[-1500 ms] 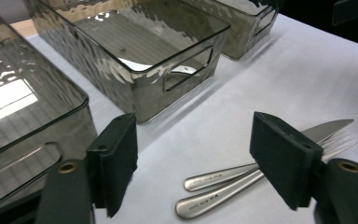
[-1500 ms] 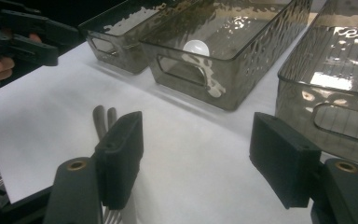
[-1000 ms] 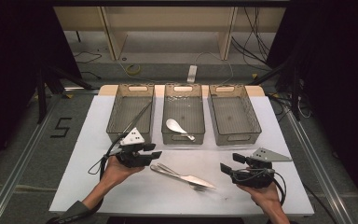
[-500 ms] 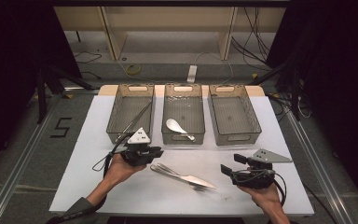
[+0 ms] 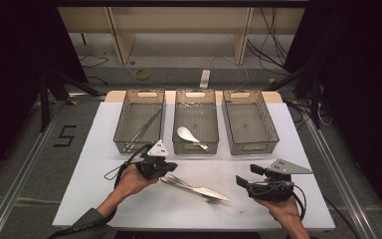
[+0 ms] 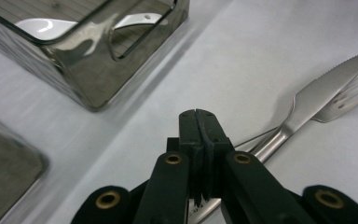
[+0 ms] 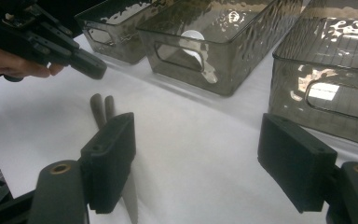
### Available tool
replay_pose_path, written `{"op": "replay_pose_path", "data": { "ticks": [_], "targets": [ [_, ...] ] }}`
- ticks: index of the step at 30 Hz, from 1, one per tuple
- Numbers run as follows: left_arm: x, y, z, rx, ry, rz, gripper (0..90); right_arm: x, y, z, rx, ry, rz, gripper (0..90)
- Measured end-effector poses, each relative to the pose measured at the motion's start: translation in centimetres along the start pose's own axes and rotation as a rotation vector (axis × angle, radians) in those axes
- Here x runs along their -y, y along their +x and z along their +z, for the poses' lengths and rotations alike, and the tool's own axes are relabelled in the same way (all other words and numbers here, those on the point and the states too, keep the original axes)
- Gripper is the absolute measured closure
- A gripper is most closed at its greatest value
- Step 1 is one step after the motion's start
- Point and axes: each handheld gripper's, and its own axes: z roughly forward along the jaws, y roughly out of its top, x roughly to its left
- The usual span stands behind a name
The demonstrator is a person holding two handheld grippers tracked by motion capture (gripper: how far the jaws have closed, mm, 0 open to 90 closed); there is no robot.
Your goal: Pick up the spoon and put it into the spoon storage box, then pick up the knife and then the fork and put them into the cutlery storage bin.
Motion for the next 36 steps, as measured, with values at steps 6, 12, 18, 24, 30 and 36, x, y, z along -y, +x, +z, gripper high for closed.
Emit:
{"op": "replay_pose_path", "data": {
  "ticks": [6, 12, 18, 24, 30, 36],
  "targets": [
    [0.2, -0.2, 0.8, 0.008, 0.045, 0.012, 88.8, -0.1, 0.2, 0.0, 0.000, -0.001, -0.006, 28.5],
    [0.2, 0.0, 1.2, 0.004, 0.077, 0.004, 88.8, 0.0, 0.1, 0.1, -0.002, 0.007, -0.008, 28.5],
    [0.5, 0.2, 1.5, -0.006, 0.120, 0.012, 88.8, 0.0, 0.1, 0.2, -0.005, 0.014, -0.012, 28.5],
    [0.8, 0.0, 1.7, -0.012, 0.152, 0.030, 88.8, -0.2, 0.5, 0.4, -0.008, 0.022, -0.031, 28.6],
    [1.2, 0.1, 2.0, -0.017, 0.195, 0.036, 88.9, -0.2, 0.5, 0.4, -0.003, 0.024, -0.033, 28.7],
    [1.2, 0.2, 1.9, -0.011, 0.209, 0.018, 88.9, -0.2, 0.5, 0.4, -0.004, 0.024, -0.036, 28.7]
  ]
}}
